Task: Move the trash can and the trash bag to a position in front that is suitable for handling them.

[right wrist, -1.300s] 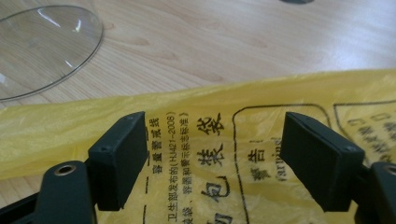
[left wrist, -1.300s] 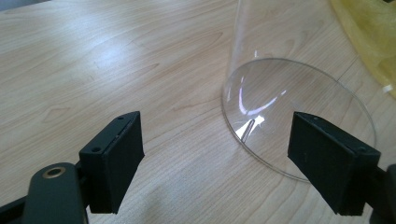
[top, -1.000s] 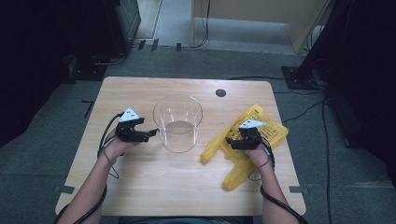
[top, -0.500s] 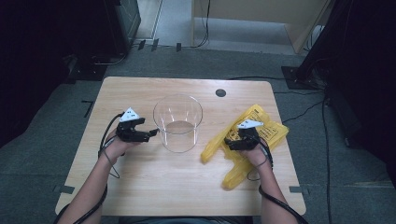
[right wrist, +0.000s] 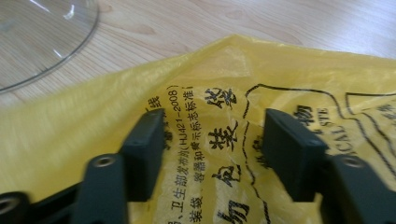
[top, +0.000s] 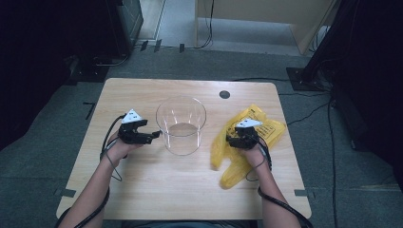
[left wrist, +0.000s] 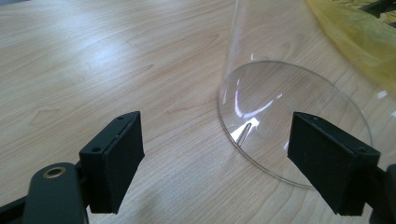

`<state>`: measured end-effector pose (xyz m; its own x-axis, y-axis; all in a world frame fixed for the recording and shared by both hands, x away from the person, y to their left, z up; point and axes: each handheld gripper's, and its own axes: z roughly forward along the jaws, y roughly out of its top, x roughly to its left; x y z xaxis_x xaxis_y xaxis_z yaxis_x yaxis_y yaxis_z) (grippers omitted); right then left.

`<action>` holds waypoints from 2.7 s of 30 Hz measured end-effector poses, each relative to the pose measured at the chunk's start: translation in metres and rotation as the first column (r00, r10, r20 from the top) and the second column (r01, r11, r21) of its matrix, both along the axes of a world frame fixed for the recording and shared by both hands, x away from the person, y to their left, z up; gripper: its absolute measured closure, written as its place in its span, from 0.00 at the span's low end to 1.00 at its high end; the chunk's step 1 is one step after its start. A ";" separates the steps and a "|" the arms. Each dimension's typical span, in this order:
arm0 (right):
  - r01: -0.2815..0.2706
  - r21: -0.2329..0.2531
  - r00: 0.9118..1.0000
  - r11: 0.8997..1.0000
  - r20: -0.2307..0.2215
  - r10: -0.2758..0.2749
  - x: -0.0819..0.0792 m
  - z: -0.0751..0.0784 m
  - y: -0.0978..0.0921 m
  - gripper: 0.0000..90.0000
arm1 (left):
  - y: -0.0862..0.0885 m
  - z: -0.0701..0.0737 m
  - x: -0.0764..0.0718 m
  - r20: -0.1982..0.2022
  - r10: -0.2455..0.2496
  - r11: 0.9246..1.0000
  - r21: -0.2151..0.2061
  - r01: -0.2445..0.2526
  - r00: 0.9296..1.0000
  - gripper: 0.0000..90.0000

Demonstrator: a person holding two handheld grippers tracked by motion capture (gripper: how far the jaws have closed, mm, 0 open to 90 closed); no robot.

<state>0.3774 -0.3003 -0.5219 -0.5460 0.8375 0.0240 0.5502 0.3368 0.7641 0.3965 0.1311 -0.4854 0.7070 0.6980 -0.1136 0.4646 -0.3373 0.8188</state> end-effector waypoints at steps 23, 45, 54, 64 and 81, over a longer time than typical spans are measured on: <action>-0.011 0.095 0.996 0.995 -0.083 0.019 0.012 0.026 0.013 1.00 | 0.004 0.010 0.022 -0.045 -0.055 0.997 -0.051 0.053 0.997 0.28; -0.061 0.122 0.992 0.991 -0.100 0.073 0.007 0.073 0.015 1.00 | 0.003 0.032 0.008 -0.018 -0.070 0.997 -0.023 0.069 0.997 0.30; -0.095 0.137 0.991 0.986 -0.081 0.107 0.003 0.092 0.024 0.99 | 0.005 0.044 0.004 -0.007 -0.086 0.996 -0.035 0.086 0.996 0.30; -0.096 0.164 0.993 0.982 -0.047 0.105 -0.002 0.110 0.017 0.99 | 0.008 0.064 -0.002 0.008 -0.089 0.994 -0.056 0.089 0.996 0.30; -0.124 0.187 0.992 0.975 0.010 0.124 -0.010 0.142 0.017 0.99 | 0.011 0.098 -0.014 0.040 -0.091 0.994 -0.057 0.093 0.995 0.30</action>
<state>0.3677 -0.2833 -0.3803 -0.6449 0.7440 0.1746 0.5143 0.2535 0.8193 0.3829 0.1426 -0.3879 0.7723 0.6228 -0.1254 0.4029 -0.3276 0.8546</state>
